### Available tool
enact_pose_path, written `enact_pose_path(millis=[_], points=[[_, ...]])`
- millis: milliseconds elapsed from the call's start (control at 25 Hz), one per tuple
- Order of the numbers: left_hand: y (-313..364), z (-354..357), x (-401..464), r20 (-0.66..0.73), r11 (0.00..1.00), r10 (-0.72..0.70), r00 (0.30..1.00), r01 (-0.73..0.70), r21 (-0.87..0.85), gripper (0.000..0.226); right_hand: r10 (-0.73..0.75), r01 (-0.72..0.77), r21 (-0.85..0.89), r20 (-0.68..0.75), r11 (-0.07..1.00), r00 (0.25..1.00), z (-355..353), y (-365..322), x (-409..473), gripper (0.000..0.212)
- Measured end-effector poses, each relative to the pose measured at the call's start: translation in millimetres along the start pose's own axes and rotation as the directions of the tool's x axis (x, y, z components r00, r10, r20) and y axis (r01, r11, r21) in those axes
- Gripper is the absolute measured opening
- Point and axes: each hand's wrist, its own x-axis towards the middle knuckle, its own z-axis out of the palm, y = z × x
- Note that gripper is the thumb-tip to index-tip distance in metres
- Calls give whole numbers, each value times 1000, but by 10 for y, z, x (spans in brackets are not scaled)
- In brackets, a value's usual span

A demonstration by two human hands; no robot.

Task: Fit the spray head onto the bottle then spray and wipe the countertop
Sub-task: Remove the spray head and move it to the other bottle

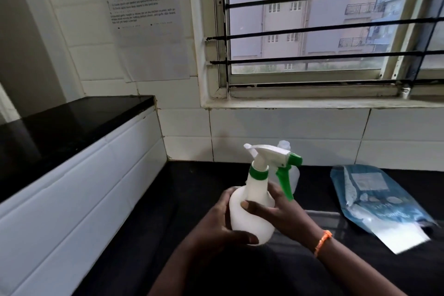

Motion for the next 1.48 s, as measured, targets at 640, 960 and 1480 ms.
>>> enact_pose_path(millis=[640, 960, 1480], points=[[482, 446, 23, -20, 970, 217, 976, -218, -112, 22, 117, -113, -74, 58, 991, 991, 51, 268, -475, 49], [426, 719, -54, -371, 963, 258, 892, -267, 28, 14, 33, -38, -95, -48, 995, 998, 130, 324, -474, 41], [518, 317, 46, 78, 986, 155, 985, -150, -74, 20, 7, -7, -111, -6, 994, 1000, 83, 286, -468, 38]])
